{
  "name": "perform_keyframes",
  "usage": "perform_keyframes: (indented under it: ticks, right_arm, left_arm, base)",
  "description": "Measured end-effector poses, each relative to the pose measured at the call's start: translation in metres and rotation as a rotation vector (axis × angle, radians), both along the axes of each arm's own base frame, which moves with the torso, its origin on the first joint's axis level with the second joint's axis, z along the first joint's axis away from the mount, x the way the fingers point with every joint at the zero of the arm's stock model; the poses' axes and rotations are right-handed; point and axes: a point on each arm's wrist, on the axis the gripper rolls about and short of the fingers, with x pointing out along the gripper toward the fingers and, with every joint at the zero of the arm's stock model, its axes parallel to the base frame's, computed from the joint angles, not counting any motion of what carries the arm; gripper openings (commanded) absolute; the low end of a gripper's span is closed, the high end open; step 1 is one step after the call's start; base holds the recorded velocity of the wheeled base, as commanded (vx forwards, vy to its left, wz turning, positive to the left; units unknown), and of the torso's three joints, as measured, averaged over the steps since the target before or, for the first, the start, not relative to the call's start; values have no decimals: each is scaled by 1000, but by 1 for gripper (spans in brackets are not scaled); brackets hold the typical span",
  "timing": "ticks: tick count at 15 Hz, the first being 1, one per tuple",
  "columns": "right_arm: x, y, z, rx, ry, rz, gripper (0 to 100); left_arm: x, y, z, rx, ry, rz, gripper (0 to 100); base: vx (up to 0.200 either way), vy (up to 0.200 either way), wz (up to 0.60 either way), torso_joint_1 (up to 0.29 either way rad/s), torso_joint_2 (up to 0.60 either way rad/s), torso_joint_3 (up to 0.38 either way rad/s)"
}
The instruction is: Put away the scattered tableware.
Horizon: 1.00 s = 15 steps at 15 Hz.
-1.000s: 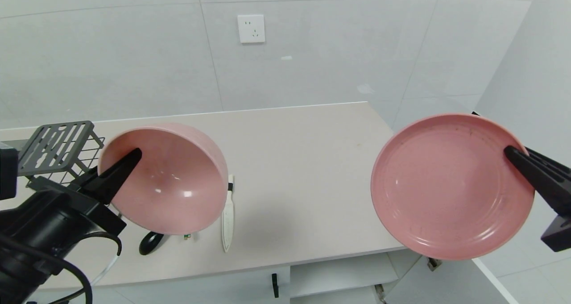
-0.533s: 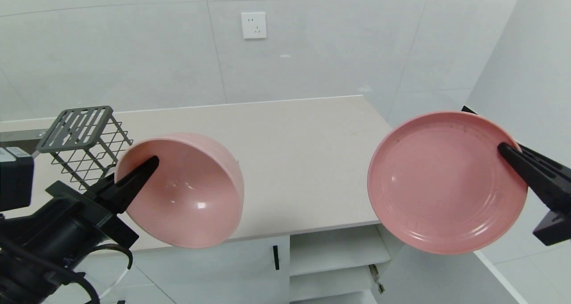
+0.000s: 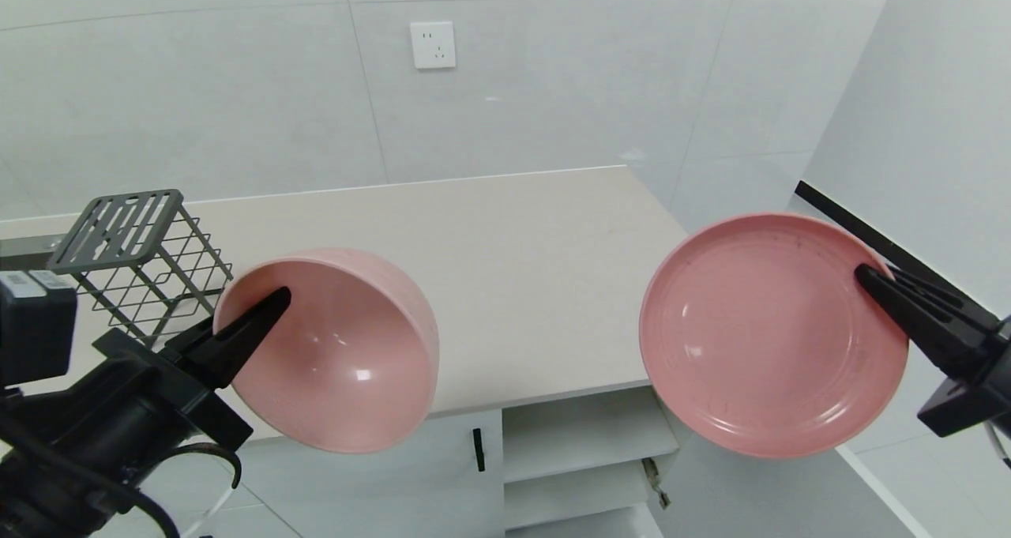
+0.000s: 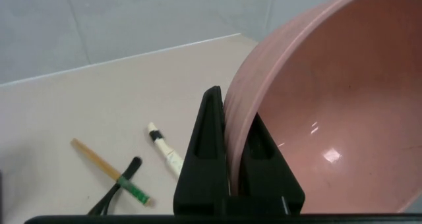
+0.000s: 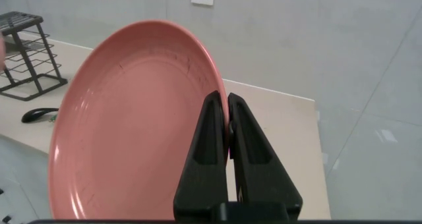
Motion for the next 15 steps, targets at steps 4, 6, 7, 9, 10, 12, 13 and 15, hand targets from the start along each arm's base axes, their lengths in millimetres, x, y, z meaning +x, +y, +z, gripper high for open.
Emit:
perform_keyframes:
  ticks: [4, 6, 7, 9, 10, 12, 13, 15]
  right_arm:
    - [1, 1, -7, -11, 33, 2, 0]
    - [3, 1, -11, -17, 55, 2, 0]
    - [3, 1, -12, -18, 59, 3, 0]
    - [4, 3, -13, -20, 60, 10, 0]
    - [4, 4, -14, -20, 64, 14, 0]
    - [5, 5, -15, -23, 72, 22, 0]
    - [5, 5, -16, -23, 73, 23, 0]
    - [6, 6, -17, -25, 80, 23, 0]
  left_arm:
    - [-4, -3, -4, 9, 16, -31, 0]
    - [-7, -4, -8, 21, 29, -54, 0]
    - [-8, -5, -9, 25, 35, -65, 0]
    - [-11, -6, -13, 34, 47, -85, 0]
    - [-12, -7, -14, 39, 53, -100, 0]
    - [-13, -7, -15, 45, 61, -107, 0]
    - [-13, -7, -15, 44, 61, -107, 0]
    - [-13, -7, -16, 48, 64, -108, 0]
  base:
    - [0, 0, 0, -149, 291, 144]
    - [0, 0, 0, -251, 491, 244]
    - [0, 0, 0, -198, 378, 193]
    - [0, 0, 0, -81, 173, 95]
    - [0, 0, 0, -110, 203, 100]
    - [0, 0, 0, -144, 290, 142]
    - [0, 0, 0, -149, 276, 139]
    - [0, 0, 0, -139, 286, 144]
